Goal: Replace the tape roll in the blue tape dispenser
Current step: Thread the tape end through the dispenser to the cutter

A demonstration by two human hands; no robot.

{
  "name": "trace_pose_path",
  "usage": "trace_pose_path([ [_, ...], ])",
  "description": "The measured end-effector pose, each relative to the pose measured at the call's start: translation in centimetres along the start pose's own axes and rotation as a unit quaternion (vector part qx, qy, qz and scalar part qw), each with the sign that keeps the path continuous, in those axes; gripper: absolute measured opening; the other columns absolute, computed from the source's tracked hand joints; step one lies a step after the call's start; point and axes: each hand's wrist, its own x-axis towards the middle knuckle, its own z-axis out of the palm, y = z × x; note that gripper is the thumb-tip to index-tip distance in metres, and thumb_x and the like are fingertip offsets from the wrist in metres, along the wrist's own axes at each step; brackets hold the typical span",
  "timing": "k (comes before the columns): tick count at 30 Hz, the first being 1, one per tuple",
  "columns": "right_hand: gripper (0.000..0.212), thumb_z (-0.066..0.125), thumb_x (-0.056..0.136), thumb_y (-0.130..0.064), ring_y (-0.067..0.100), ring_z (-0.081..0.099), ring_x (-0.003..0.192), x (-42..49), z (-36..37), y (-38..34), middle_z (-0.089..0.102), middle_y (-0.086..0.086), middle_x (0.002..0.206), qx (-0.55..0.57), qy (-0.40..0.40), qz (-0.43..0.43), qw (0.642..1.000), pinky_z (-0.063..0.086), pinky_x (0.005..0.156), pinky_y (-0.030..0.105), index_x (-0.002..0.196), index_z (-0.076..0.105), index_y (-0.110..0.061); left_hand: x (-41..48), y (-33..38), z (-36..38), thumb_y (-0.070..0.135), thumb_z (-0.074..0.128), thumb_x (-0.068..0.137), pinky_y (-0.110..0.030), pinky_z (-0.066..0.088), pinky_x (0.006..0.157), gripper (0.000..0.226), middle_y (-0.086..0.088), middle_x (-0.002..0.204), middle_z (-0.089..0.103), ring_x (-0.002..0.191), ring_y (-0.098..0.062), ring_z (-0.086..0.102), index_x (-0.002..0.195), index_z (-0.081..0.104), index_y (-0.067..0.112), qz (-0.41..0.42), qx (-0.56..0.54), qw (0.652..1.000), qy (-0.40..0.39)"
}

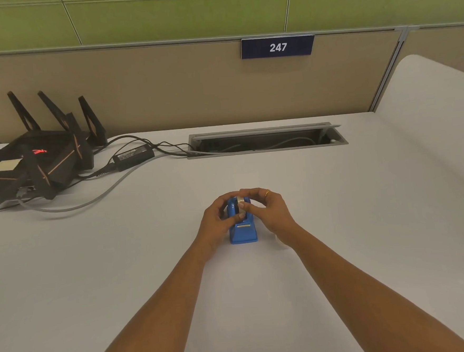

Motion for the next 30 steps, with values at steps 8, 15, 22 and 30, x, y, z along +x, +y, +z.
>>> trace_pose_path([
  [8,0.029,0.068,0.080,-0.013,0.015,0.055,0.117,-0.15,-0.24,0.06,0.064,0.002,0.120,0.000,-0.018,0.008,1.000,0.038,0.103,0.031,0.109,0.064,-0.013,-0.11,0.11,-0.03,0.005,0.066,0.078,-0.045,0.039,0.107,0.046,-0.001,0.124,0.057,0.121,-0.018,0.050,0.116,0.053,0.027,0.007,-0.003,1.000,-0.006],
  [15,0.033,0.068,0.080,-0.016,0.013,0.053,0.117,-0.37,-0.18,-0.01,0.063,0.002,0.122,-0.005,-0.018,0.010,1.000,0.040,0.100,0.026,0.112,0.063,-0.014,-0.22,0.24,0.02,0.007,0.065,0.079,-0.036,0.041,0.105,0.043,0.006,0.118,0.058,0.116,-0.013,0.051,0.112,0.053,0.032,0.018,-0.009,1.000,-0.014],
  [22,0.030,0.066,0.082,-0.016,0.015,0.055,0.115,-0.39,-0.02,-0.14,0.064,0.005,0.119,-0.015,-0.003,-0.007,1.000,0.041,0.100,0.027,0.111,0.063,-0.010,-0.09,0.02,-0.07,0.007,0.066,0.078,-0.034,0.042,0.104,0.045,0.005,0.118,0.058,0.118,-0.016,0.052,0.113,0.053,0.031,0.018,-0.002,1.000,-0.016],
  [30,0.029,0.068,0.080,-0.010,0.015,0.054,0.118,-0.37,-0.24,-0.05,0.063,0.003,0.123,0.000,-0.021,0.007,1.000,0.038,0.103,0.030,0.108,0.064,-0.011,0.01,0.01,-0.15,0.000,0.065,0.077,-0.028,0.045,0.098,0.045,0.000,0.117,0.057,0.113,-0.015,0.053,0.112,0.053,0.025,0.020,-0.012,1.000,-0.016],
])
